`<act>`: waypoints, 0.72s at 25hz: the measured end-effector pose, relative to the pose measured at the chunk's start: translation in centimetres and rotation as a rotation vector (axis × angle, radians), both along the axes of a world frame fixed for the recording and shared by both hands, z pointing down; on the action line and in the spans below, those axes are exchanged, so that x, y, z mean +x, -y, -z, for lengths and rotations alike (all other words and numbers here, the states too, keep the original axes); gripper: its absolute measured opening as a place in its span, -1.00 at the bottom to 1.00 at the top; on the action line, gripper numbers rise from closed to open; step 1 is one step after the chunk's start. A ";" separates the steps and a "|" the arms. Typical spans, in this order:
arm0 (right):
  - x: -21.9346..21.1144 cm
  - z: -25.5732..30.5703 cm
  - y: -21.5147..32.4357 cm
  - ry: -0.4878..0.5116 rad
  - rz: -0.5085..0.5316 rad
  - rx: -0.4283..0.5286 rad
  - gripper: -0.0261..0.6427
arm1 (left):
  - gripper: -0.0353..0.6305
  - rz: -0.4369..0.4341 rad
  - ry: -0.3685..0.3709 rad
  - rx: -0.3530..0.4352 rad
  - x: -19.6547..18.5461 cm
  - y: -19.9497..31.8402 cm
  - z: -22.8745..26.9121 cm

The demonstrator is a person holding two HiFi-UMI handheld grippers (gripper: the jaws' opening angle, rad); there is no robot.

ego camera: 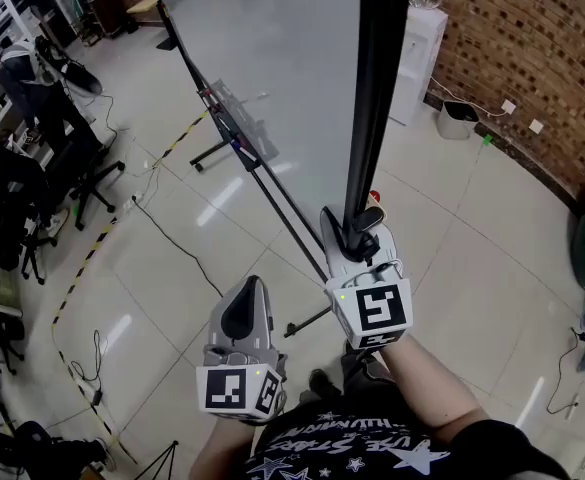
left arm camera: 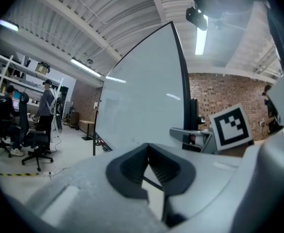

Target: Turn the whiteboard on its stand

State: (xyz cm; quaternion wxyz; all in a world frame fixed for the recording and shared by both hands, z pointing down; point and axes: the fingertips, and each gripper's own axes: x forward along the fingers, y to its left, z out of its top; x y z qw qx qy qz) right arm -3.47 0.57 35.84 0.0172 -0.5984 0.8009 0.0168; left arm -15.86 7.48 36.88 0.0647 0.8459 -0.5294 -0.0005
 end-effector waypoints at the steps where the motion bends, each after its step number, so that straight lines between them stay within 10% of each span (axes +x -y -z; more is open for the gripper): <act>1: 0.0 0.0 -0.8 0.001 -0.005 0.000 -0.68 | -0.88 -0.013 0.000 0.003 0.2 -0.5 0.1; 18: -2.9 -0.2 -14.2 -0.004 -0.076 0.009 -0.68 | -0.88 -0.167 -0.018 0.037 0.8 -8.8 0.2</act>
